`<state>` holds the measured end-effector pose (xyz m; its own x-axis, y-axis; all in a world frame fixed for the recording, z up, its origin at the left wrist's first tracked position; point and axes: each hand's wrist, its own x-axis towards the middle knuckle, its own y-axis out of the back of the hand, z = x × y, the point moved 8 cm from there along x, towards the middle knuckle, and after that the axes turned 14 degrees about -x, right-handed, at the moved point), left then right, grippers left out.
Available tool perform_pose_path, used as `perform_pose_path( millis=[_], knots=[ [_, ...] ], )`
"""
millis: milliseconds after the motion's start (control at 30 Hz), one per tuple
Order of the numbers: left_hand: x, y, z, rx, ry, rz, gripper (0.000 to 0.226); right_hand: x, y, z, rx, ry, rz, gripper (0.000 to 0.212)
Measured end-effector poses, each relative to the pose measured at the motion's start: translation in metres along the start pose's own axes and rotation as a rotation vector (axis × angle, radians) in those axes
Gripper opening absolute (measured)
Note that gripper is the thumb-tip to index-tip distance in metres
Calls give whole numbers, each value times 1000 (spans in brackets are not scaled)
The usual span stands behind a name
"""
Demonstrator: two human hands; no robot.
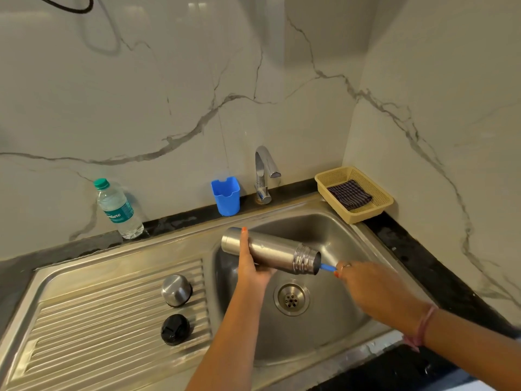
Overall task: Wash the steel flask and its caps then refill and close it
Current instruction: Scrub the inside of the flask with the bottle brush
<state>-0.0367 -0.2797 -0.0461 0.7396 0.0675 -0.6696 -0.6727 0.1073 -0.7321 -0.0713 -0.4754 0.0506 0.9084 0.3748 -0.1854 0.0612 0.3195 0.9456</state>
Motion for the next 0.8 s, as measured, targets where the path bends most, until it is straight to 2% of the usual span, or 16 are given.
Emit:
perform_pose_path(
  millis=[33, 100, 167, 267, 300, 333, 400, 500, 567, 633, 667, 767, 800],
  knots=[
    [0, 1, -1, 9, -7, 10, 77, -1, 1, -2, -98, 8, 67, 33],
    [0, 6, -2, 32, -37, 27, 76, 0, -2, 0, -23, -39, 61, 31],
    [1, 7, -2, 55, -70, 30, 75, 4, -14, 2, 350, -94, -64, 25],
    [1, 6, -2, 66, -94, 54, 69, -3, -43, -6, 1158, -221, -535, 34],
    [0, 4, -2, 63, -91, 46, 66, -7, -43, -4, 1298, -244, -623, 35],
    [0, 2, -2, 56, -85, 36, 64, -8, -40, 2, 1304, -222, -643, 35],
    [-2, -1, -4, 32, -52, 32, 63, -2, -34, 13, 1073, -134, -535, 34],
    [-6, -4, -14, 31, -10, 13, 60, 7, -20, 21, 424, -82, -206, 24],
    [-7, -5, -19, 0, -5, 13, 60, 8, -12, 14, 10, -34, 6, 34],
    [-5, -6, -18, -15, -16, 19, 60, 8, -12, 7, -15, -2, 83, 43],
    [-5, -6, -17, -3, -24, 21, 59, 7, -13, 8, 84, -17, 43, 41],
    [-3, -3, -11, 38, -49, 24, 57, 9, -24, 19, 606, -40, -157, 31],
    [-3, -2, -9, 32, -51, 20, 59, 9, -23, 26, 684, -32, -229, 29]
  ],
)
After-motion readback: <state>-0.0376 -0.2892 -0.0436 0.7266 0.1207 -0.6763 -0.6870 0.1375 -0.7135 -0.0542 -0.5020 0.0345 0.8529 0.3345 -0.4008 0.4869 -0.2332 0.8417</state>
